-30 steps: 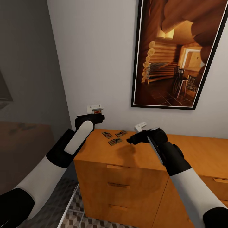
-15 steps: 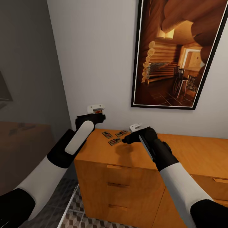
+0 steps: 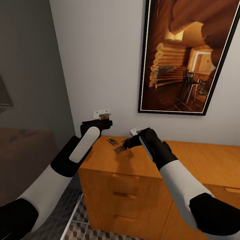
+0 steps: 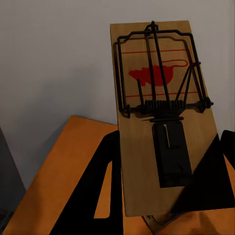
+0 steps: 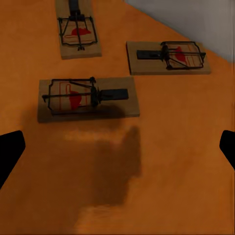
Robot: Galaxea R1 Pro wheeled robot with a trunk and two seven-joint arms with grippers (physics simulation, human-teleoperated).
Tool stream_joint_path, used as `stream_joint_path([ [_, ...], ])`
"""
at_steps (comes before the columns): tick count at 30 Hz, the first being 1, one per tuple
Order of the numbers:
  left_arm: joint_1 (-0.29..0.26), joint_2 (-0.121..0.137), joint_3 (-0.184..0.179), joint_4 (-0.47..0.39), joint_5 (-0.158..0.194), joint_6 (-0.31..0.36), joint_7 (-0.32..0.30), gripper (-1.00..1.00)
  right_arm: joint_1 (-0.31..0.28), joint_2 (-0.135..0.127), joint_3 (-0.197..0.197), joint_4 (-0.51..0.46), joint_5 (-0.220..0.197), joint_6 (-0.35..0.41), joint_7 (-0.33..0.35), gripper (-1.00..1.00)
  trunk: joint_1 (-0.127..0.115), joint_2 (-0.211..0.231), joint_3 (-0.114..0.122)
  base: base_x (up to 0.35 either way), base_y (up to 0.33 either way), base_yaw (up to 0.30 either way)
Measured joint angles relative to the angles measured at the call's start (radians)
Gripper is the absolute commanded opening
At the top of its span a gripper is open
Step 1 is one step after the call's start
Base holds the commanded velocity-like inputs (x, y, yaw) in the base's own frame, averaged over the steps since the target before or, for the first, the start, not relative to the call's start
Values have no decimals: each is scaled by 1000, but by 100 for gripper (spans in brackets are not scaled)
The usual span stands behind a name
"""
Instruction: Take the four mousetraps from the cabinet in the bathroom and place them on the bathroom floor. Make sure all four end up on the same floor surface, and ensure that at least two of them are either under or directly next to the same bathroom sink.
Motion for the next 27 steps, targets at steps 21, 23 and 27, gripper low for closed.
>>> stream_joint_path([
  [21, 0, 7, 1, -2, 2, -1, -4, -100, -72, 8, 1, 169, -3, -97, 0, 100, 0, 0, 0, 0, 0, 0],
  [23, 0, 4, 1, -4, 8, -1, -6, -100, -72, 8, 1, 170, -3, -97, 0, 100, 0, 0, 0, 0, 0, 0],
  [27, 0, -15, 2, -8, 60, -1, -8, -100, -71, 7, 1, 192, -3, -121, 0, 100, 0, 0, 0, 0, 0, 0],
])
